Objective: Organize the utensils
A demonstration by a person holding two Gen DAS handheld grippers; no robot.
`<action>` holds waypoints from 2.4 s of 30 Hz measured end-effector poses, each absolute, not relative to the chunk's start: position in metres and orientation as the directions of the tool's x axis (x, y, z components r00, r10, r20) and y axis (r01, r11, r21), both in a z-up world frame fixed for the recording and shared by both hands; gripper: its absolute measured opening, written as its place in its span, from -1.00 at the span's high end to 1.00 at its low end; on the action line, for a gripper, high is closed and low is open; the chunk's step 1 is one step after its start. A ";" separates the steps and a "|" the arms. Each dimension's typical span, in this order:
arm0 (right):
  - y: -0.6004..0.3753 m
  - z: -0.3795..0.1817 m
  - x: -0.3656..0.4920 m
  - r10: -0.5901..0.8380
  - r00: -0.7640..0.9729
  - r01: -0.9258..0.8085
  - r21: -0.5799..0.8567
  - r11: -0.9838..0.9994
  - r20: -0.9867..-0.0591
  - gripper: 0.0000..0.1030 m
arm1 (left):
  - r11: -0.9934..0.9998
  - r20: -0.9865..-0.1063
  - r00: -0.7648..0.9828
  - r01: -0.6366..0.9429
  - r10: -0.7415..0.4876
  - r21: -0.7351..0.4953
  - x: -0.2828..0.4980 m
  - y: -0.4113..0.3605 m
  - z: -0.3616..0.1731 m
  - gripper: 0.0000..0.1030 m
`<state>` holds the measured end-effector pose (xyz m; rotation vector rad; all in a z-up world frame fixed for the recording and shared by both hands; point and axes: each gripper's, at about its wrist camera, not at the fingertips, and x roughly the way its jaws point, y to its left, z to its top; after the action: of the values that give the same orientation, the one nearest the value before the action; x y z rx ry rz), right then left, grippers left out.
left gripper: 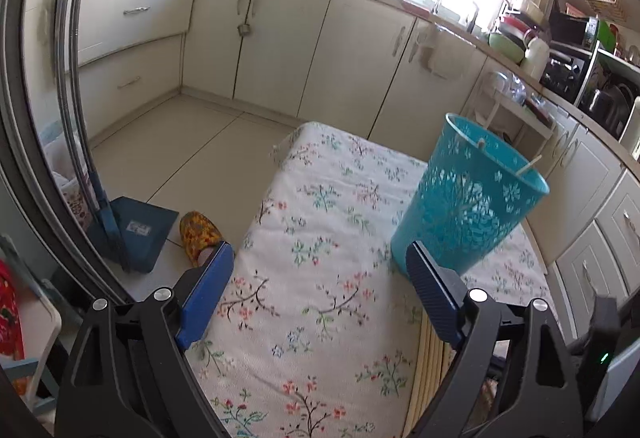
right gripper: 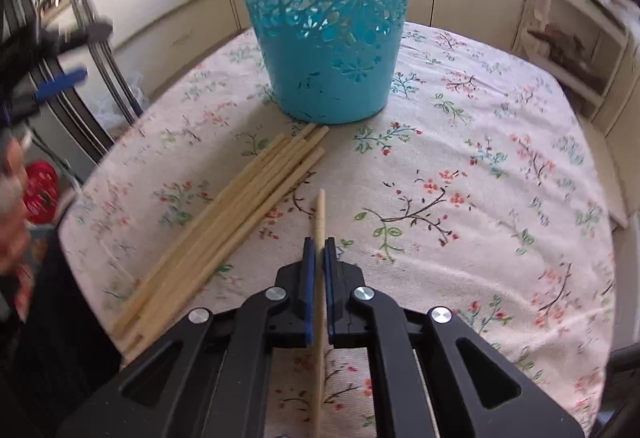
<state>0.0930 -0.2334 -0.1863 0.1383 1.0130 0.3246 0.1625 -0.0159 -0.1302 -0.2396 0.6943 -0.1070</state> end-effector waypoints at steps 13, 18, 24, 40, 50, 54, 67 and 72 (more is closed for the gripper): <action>-0.283 -0.035 0.115 0.558 0.751 -0.300 0.570 0.765 -0.354 0.90 | 0.969 -0.665 0.721 0.035 -0.194 -0.245 0.153 -0.021 -0.140 -0.63; -0.278 0.015 0.172 0.434 0.879 -0.279 0.526 0.803 -0.196 0.89 | 0.968 -0.649 0.731 0.063 -0.211 -0.244 0.146 -0.030 -0.127 -0.63; -0.265 -0.010 0.247 0.292 0.925 -0.145 0.484 0.863 -0.244 0.89 | 0.963 -0.643 0.731 0.071 -0.227 -0.259 0.141 -0.031 -0.122 -0.64; -0.265 -0.020 0.199 0.303 0.895 -0.167 0.383 0.909 -0.328 0.59 | 0.956 -0.643 0.728 0.056 -0.236 -0.288 0.137 -0.026 -0.121 -0.64; -0.233 -0.134 0.110 0.344 0.674 -0.071 0.406 0.911 -0.654 0.59 | 0.959 -0.650 0.725 0.048 -0.227 -0.281 0.129 -0.022 -0.121 -0.65; -0.215 -0.178 0.116 0.324 0.587 -0.026 0.383 0.923 -0.742 0.68 | 0.961 -0.656 0.719 0.060 -0.230 -0.271 0.125 -0.025 -0.122 -0.65; -0.202 -0.200 0.122 0.258 0.556 -0.050 0.278 0.959 -0.790 0.75 | 0.968 -0.679 0.700 0.076 -0.224 -0.241 0.123 -0.032 -0.128 -0.65; -0.201 -0.199 0.120 0.244 0.553 -0.068 0.249 0.966 -0.796 0.77 | 0.975 -0.678 0.705 0.093 -0.209 -0.204 0.120 -0.039 -0.127 -0.65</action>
<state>0.1197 -0.2010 -0.1991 0.1981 0.9688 0.1861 0.1205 -0.0394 -0.1266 -0.1591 0.7710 -0.1688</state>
